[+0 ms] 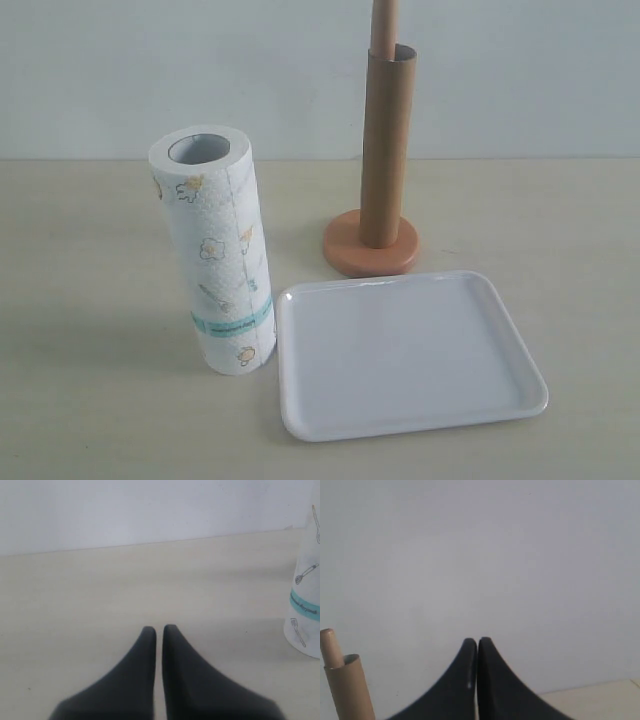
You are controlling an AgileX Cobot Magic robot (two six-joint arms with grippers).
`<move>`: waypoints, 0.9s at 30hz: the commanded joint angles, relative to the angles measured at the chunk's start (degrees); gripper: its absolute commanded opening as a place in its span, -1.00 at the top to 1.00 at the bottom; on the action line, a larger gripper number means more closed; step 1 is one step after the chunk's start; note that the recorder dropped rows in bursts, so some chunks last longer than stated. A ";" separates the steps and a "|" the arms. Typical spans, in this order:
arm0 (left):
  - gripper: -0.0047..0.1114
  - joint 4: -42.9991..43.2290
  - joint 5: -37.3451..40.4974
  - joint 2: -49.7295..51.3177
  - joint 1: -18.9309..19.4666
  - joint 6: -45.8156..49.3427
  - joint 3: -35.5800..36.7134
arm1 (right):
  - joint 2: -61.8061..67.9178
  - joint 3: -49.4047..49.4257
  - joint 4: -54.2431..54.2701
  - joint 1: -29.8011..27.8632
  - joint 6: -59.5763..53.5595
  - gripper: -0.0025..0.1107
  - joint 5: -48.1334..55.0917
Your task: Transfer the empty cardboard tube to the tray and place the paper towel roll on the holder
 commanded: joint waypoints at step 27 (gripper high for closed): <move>0.85 -0.27 -0.18 -0.22 0.17 -0.28 0.21 | 75.12 -15.55 -35.69 4.93 6.53 -0.09 -48.09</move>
